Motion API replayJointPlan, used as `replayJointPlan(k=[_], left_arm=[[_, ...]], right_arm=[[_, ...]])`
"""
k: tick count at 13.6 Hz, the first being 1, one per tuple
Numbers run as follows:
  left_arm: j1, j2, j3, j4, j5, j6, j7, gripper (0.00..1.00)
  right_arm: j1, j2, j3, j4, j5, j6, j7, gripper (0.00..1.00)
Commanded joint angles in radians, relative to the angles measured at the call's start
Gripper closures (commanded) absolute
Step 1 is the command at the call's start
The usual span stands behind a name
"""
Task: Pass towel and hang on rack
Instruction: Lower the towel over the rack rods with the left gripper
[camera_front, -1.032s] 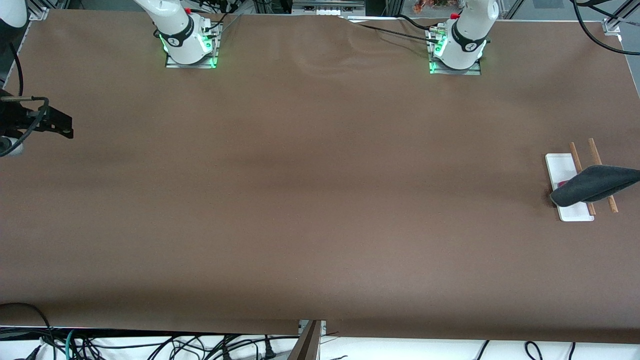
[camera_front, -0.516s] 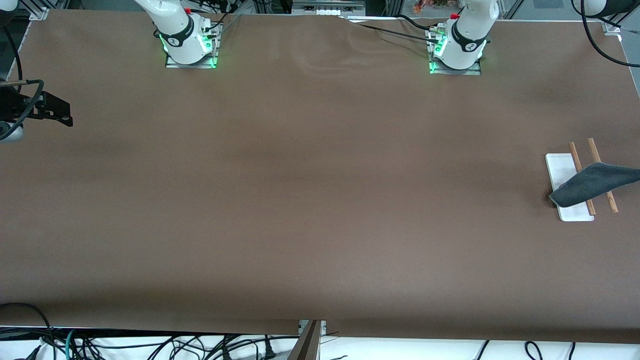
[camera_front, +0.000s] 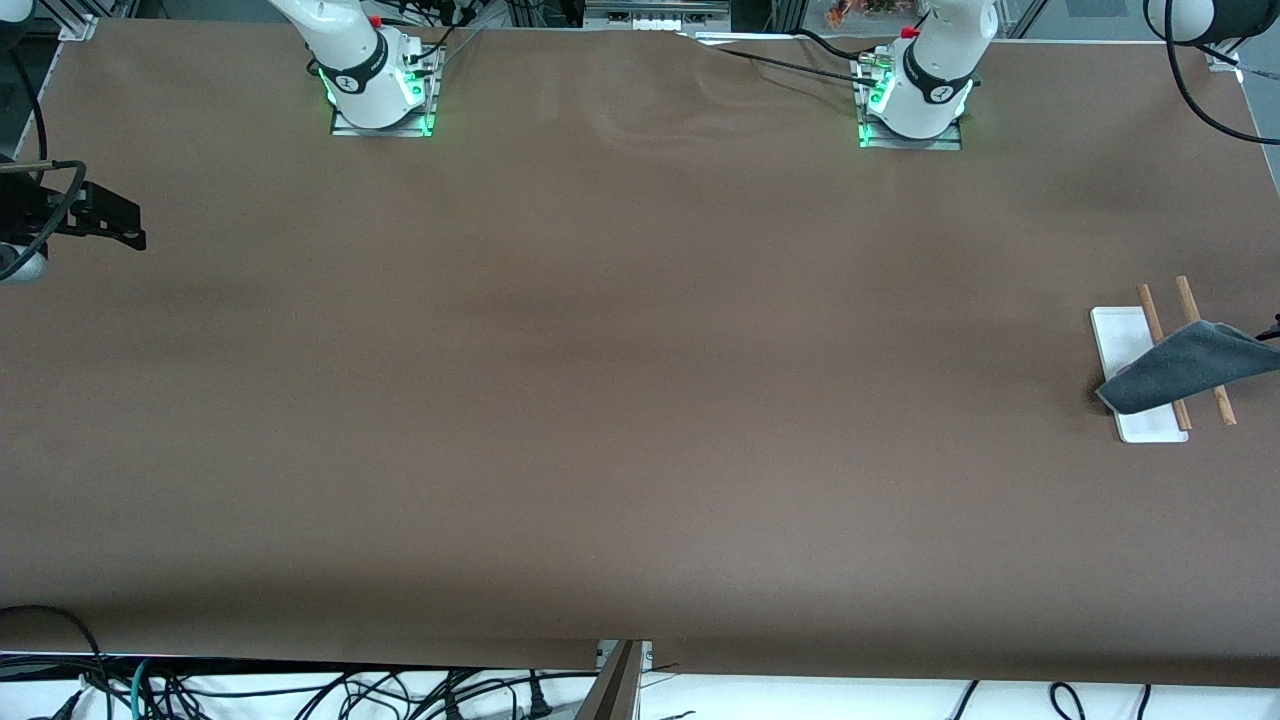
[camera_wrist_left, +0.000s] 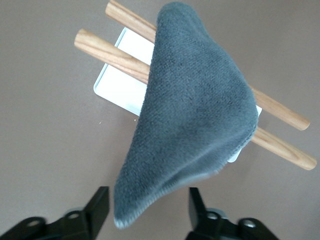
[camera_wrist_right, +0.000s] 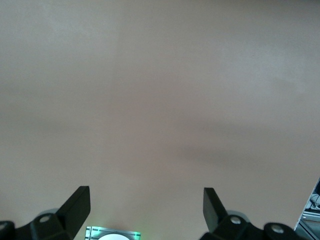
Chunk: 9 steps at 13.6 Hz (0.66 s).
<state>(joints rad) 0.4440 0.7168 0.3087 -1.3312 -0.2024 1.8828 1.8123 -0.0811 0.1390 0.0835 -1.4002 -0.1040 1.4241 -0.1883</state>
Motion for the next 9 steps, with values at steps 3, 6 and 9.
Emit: replayJointPlan(k=[3, 6, 9], left_arm=[[0.019, -0.016, -0.003, 0.056, -0.014, -0.014, 0.006, 0.0], [0.016, -0.085, -0.005, 0.064, -0.009, -0.063, 0.001, 0.0], [-0.023, -0.151, -0.014, 0.067, 0.001, -0.16, -0.039, 0.0]], right_arm=[[-0.016, -0.006, 0.012, -0.01, 0.015, 0.007, 0.004, 0.0], [-0.012, -0.002, 0.013, -0.01, 0.015, 0.007, 0.004, 0.0], [-0.012, -0.002, 0.012, -0.01, 0.017, 0.007, 0.004, 0.0]])
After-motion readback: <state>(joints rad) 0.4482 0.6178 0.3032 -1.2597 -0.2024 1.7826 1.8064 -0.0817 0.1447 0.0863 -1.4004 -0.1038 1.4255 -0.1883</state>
